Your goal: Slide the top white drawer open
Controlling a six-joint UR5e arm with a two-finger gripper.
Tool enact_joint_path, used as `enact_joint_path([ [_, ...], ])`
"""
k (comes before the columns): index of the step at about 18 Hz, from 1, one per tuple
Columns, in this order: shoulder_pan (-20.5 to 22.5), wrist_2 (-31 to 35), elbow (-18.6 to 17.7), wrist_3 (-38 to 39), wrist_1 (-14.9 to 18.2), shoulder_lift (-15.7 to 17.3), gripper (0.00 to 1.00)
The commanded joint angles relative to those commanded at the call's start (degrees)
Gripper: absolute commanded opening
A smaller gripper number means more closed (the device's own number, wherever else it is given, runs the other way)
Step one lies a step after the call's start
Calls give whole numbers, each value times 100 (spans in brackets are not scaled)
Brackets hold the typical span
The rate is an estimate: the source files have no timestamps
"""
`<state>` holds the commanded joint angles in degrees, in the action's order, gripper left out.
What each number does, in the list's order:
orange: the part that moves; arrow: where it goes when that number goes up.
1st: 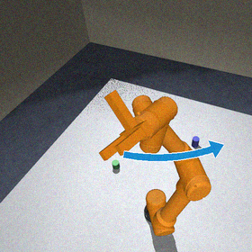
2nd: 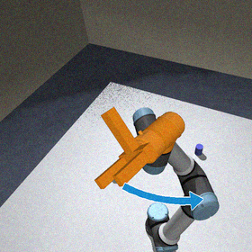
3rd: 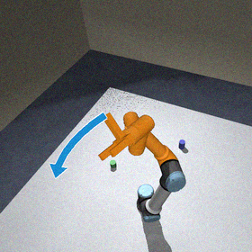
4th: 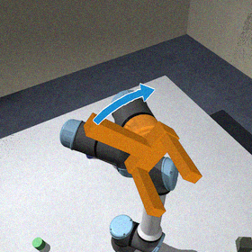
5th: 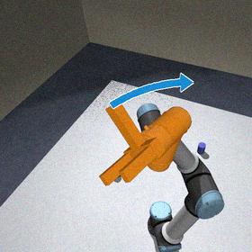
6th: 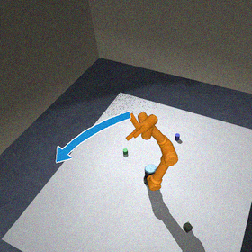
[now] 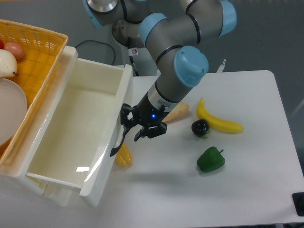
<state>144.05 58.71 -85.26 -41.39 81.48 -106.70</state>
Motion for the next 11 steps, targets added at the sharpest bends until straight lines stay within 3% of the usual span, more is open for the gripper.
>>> enact_joint_path([
  [2, 70, 0, 53, -227, -96, -9, 97],
  [3, 149, 0, 44, -298, -201, -9, 100],
  [5, 281, 0, 44, -317, -359, 9, 100],
  [11, 598, 166, -8, -316, -1255, -70, 100],
])
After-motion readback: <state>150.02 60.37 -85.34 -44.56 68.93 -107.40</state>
